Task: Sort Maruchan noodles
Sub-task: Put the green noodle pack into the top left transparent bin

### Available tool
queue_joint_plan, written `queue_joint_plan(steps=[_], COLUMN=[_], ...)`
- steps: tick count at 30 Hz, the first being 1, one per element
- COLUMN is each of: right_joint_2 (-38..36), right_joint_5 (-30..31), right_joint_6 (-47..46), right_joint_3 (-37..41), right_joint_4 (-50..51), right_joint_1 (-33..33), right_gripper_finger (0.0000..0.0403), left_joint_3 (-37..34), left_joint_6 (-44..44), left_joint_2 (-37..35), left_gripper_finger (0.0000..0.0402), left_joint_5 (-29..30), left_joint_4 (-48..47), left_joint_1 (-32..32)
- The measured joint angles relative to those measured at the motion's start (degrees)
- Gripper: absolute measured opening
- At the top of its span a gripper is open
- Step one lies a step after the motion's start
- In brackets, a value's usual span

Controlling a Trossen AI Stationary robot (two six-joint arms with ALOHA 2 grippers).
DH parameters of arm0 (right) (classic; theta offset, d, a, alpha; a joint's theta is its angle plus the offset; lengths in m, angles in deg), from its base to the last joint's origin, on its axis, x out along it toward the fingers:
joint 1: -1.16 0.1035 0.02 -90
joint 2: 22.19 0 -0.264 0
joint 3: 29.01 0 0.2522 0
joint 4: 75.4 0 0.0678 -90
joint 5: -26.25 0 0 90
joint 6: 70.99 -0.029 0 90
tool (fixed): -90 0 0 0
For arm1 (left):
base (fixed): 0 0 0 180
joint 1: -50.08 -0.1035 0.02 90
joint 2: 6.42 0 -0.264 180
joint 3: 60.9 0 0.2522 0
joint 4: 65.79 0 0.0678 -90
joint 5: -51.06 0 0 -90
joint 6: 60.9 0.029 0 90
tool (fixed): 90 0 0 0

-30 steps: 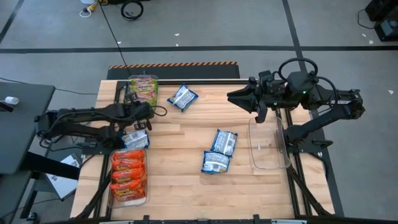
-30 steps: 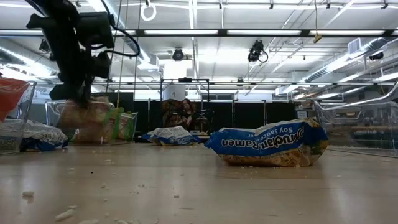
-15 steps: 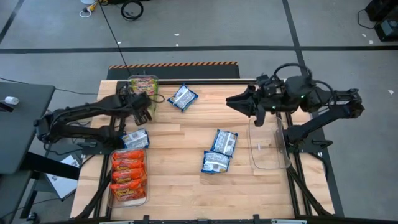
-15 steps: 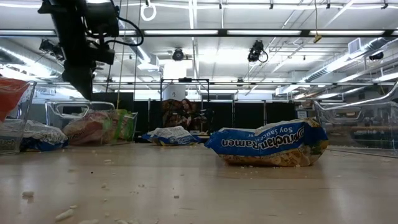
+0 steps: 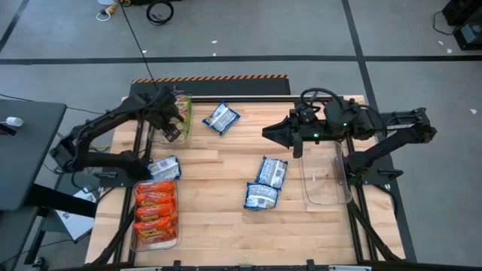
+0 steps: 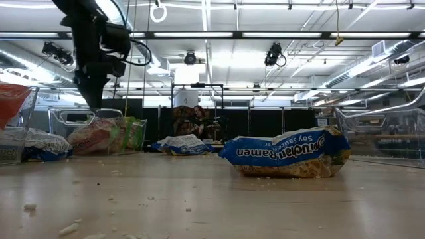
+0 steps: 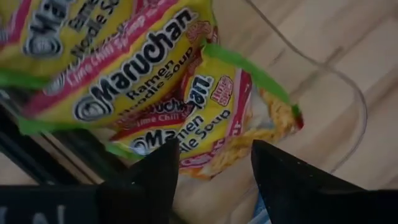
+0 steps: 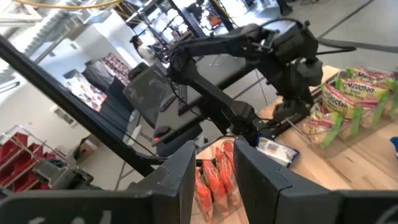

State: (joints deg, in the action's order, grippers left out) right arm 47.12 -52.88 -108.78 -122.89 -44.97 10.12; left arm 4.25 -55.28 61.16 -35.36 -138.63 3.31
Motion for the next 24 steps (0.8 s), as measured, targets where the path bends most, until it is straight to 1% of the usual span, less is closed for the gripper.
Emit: queue_joint_plan(steps=[4, 8, 10, 15, 18, 20, 22, 23, 24], right_joint_2=[0.9, 1.6, 1.9, 2.0, 2.0, 2.0, 2.0, 2.0, 2.0], right_joint_5=[-0.1, -0.4, -0.4, 0.0, 1.2, 1.3, 1.3, 1.4, 1.4], right_joint_6=[-1.7, -3.8, -4.6, -4.7, -4.7, -4.6, -4.6, -4.6, -4.6], right_joint_3=[0.0, 0.0, 0.0, 0.0, 0.0, 0.0, 0.0, 0.0, 0.0], right_joint_4=[-0.3, 0.0, 0.0, 0.1, 0.1, 0.1, 0.1, 0.1, 0.1], right_joint_1=[0.0, 0.7, 1.4, 3.5, 4.5, 4.9, 5.1, 5.2, 5.3], right_gripper_finger=[0.0115, 0.0115, 0.0115, 0.0115, 0.0115, 0.0115, 0.0115, 0.0115, 0.0115], left_joint_3=[3.0, 3.4, 3.4, 3.4, 3.4, 3.4, 3.4, 3.4, 3.4], left_joint_6=[9.5, 15.9, 18.3, 23.4, 24.0, 23.2, 22.0, 21.6, 20.9], left_joint_2=[6.2, 11.4, 13.0, 14.4, 14.5, 14.5, 14.5, 14.4, 14.2], left_gripper_finger=[0.0189, 0.0178, 0.0171, 0.0148, 0.0115, 0.0078, 0.0031, 0.0016, 0.0011], left_joint_5=[-0.8, 0.4, 2.2, 2.6, 2.6, 2.5, 2.2, 1.9, 1.7], left_joint_4=[-4.4, -5.1, -4.6, -4.4, -4.4, -4.5, -5.3, -5.8, -6.2], left_joint_1=[-2.4, -3.6, -3.6, -3.5, -3.5, -3.2, -2.5, -2.0, -1.4])
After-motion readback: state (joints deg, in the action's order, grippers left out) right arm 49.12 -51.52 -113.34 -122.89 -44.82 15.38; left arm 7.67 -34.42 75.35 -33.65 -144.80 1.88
